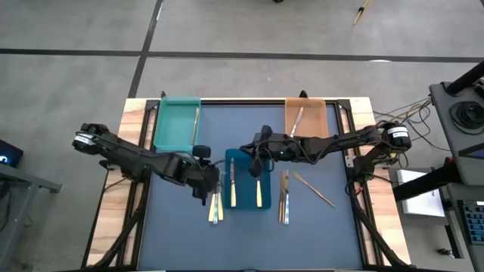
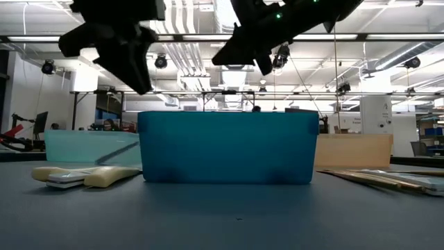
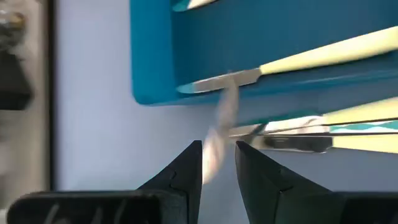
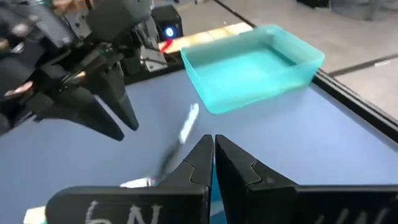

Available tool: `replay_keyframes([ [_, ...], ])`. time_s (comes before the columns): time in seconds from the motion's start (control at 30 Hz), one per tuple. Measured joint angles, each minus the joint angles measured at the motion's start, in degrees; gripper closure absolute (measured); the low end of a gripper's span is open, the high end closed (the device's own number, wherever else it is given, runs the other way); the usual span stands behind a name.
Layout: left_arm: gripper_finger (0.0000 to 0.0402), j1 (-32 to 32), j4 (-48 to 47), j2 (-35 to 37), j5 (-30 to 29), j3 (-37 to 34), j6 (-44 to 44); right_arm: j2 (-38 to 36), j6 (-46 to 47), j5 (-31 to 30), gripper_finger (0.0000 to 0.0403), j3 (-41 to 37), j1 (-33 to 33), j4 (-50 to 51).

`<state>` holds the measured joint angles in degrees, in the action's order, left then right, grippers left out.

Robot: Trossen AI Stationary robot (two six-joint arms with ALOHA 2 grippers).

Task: Sort silverware by color (type)
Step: Put the left blue and white knife into the orange bin

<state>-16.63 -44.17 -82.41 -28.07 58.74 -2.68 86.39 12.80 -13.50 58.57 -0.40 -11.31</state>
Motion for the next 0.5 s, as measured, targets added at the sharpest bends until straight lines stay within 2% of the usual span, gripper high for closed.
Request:
replay_keyframes([
  [0.1, 0.0316, 1.32, 4.45, 3.87, 3.63, -5.39, -0.05, -0.16, 0.68, 0.00, 0.0394, 0.00, 0.00, 1.91],
  [0.3, 0.0287, 2.06, 7.29, 10.89, 4.65, -14.74, -0.49, -0.16, 0.68, 0.00, 0.0394, 0.00, 0.00, 2.12],
  [0.5, 0.0263, 1.95, 9.02, 13.42, 9.74, -19.44, -4.05, -0.13, 0.68, -0.02, 0.0394, 0.00, 0.00, 2.08],
])
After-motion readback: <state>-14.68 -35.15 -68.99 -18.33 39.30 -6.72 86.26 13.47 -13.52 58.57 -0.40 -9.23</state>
